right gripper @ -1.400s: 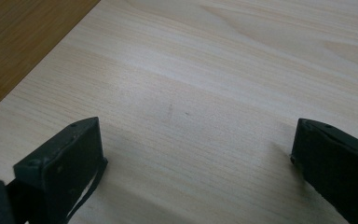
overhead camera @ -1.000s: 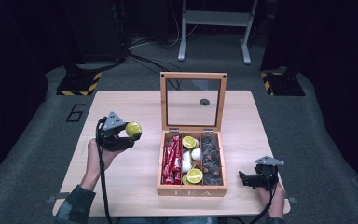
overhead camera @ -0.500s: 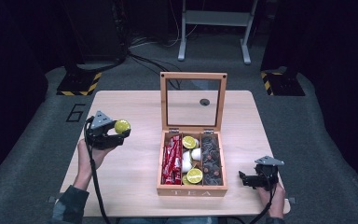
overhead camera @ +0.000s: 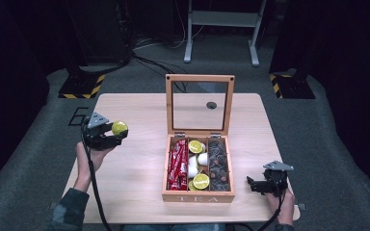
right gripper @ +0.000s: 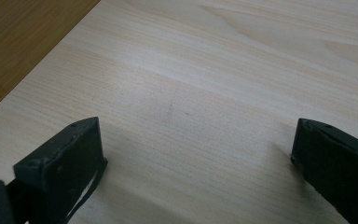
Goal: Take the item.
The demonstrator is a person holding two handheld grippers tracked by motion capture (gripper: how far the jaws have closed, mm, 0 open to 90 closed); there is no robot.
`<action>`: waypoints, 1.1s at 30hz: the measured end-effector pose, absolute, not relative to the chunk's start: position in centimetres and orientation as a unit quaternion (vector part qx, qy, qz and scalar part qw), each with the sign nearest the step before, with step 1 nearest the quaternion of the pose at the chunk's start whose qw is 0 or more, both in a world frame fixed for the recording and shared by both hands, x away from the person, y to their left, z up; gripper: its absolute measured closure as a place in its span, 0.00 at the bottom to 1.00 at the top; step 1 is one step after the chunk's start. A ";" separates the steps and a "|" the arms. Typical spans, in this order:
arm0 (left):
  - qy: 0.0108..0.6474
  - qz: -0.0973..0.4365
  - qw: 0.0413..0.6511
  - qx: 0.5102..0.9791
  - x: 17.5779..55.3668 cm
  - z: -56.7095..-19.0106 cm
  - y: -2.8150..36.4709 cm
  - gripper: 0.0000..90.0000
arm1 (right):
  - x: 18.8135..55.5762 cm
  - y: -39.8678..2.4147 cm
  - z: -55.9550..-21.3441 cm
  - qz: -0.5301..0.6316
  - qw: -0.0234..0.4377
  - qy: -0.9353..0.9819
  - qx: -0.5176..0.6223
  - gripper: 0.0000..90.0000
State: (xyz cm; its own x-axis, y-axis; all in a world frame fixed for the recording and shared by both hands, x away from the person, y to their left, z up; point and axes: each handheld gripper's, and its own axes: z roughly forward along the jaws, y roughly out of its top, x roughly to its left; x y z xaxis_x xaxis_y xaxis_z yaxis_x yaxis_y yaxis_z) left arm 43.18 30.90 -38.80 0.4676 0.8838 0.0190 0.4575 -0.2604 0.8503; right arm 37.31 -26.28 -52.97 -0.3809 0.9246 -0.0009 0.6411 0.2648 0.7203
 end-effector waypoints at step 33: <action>0.536 0.214 0.386 0.720 47.5 -45.5 32.9 0.43 | 37.3 -26.3 -53.0 0.325 0.218 0.765 0.512 0.02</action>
